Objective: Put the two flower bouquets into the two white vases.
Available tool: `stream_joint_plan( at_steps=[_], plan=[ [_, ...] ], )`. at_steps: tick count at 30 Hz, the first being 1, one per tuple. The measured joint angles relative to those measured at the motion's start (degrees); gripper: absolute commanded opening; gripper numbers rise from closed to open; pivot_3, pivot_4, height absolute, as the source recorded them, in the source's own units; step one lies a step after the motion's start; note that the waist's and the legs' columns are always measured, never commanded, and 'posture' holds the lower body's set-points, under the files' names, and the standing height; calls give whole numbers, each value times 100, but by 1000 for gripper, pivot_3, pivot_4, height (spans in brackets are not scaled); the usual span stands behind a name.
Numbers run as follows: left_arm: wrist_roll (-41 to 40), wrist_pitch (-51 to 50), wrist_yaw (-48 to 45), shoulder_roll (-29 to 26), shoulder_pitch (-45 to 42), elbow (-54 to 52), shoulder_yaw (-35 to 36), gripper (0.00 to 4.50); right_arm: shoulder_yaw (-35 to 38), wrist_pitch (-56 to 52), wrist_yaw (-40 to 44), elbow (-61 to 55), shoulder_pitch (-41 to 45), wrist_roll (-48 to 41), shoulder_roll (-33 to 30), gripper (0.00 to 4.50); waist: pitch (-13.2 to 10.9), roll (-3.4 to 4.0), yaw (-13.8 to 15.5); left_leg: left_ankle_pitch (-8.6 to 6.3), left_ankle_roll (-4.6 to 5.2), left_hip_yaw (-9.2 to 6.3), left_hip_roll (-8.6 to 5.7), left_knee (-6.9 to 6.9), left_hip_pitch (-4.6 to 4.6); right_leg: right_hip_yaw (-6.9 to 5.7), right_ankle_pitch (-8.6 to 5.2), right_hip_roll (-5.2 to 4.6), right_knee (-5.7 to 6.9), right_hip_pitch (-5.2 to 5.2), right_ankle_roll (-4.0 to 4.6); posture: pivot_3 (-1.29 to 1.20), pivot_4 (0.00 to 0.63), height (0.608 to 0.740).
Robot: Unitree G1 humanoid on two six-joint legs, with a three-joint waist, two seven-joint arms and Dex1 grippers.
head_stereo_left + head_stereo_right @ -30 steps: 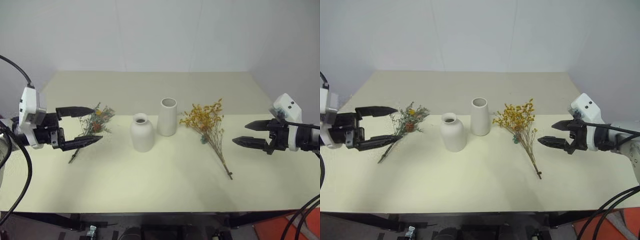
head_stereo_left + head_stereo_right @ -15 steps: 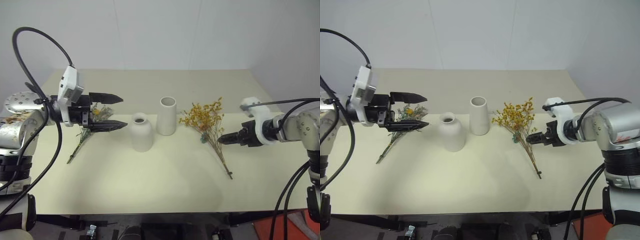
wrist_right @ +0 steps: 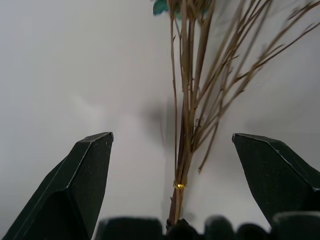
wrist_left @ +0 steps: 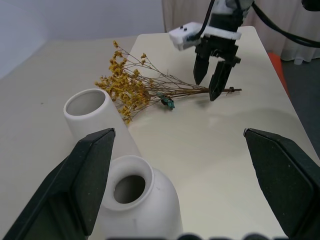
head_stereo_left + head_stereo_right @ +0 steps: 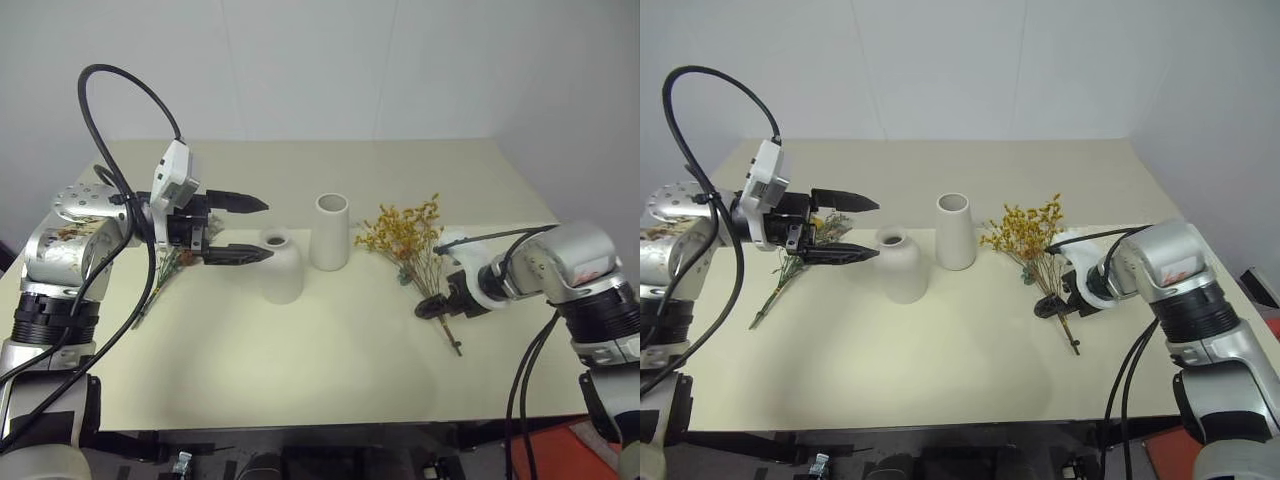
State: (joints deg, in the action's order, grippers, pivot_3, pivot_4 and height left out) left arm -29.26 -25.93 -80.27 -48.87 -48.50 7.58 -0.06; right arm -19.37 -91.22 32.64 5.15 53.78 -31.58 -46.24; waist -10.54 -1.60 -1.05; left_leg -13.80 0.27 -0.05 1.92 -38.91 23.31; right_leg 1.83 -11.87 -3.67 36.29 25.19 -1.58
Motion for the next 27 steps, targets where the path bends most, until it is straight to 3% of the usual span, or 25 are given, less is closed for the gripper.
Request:
stream_joint_plan(
  at_steps=[6, 9, 21, 27],
  plan=[
    [18, 17, -46, 165, -45, 6, -21, 4500, -544, 374, 232, 570, 275, 380, 192, 4477, 0, 0, -5, 0, 0, 2, 1, -4, -2, 4, 2, 2, 3, 0, -2, 0, 150, 740],
    [19, 17, -80, 187, -45, 4, -32, 4500, -765, 497, 433, 698, 395, 530, 204, 3919, 0, 0, -7, 0, 0, 2, 2, -3, -2, 4, 2, 4, 2, 0, -2, 0, 150, 740],
    [21, 16, -124, 187, -16, -9, -32, 4500, -1061, 614, 956, 755, 462, 809, 167, 28, 0, 0, -7, 0, 0, 2, 5, -4, -3, 5, 3, 8, 4, 0, 0, 0, 150, 740],
    [93, 74, -137, 216, -44, 8, -42, 4500, -1005, 614, 965, 795, 466, 894, 168, 28, 0, 0, -2, 0, 0, 2, 4, -4, -2, 6, 4, 8, 4, 1, 1, 0, 150, 740]
  ],
)
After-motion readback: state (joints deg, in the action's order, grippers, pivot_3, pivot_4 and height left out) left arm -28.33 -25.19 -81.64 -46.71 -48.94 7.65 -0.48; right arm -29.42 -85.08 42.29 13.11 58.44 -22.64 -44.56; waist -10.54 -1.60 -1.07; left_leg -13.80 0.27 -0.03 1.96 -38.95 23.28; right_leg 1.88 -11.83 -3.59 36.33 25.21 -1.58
